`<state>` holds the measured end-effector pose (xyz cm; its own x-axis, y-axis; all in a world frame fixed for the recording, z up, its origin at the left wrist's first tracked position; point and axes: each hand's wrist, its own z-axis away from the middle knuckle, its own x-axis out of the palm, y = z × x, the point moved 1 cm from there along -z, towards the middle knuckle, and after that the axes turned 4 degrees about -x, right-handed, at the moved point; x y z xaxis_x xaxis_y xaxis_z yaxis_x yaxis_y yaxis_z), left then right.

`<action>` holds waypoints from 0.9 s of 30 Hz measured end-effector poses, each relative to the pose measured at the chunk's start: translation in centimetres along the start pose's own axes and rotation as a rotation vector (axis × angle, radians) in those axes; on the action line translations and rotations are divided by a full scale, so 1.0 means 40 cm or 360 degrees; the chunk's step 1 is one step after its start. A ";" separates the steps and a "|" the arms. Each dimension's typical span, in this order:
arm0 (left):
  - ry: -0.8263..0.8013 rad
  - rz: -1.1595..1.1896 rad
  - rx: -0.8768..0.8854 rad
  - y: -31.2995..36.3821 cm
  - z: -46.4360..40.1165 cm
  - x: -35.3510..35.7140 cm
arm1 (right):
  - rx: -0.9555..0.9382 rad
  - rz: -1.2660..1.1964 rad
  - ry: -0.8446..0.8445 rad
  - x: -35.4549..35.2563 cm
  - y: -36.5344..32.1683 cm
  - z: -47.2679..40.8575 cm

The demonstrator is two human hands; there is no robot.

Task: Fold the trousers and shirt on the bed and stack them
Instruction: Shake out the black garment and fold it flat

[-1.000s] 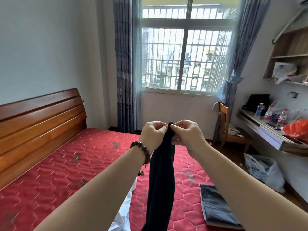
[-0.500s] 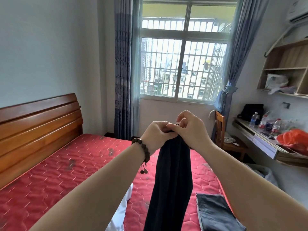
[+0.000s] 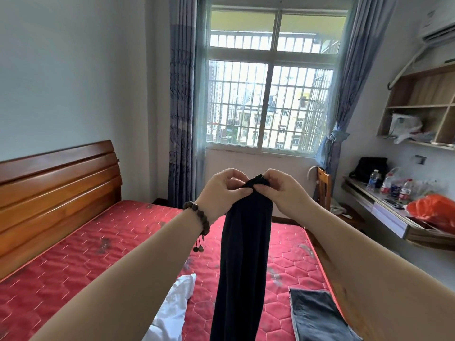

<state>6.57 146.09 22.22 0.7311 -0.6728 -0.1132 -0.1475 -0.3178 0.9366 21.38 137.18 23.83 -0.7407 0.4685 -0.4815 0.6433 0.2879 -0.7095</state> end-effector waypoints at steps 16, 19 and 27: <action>0.0128 -0.0761 0.0262 -0.098 0.058 -0.046 | -0.0118 0.0544 0.0193 -0.043 -0.052 -0.039; 0.0098 -0.0600 0.0204 -0.108 0.071 0.005 | -0.0091 0.0488 0.0196 -0.032 -0.066 -0.040; 0.0282 -0.0544 0.0195 -0.124 0.051 0.044 | -0.0040 0.0561 0.0180 -0.077 -0.077 -0.031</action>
<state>7.23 145.12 16.68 0.8537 -0.3924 -0.3423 0.0536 -0.5876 0.8074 21.93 135.88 28.11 -0.4478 0.6315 -0.6330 0.8605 0.1123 -0.4968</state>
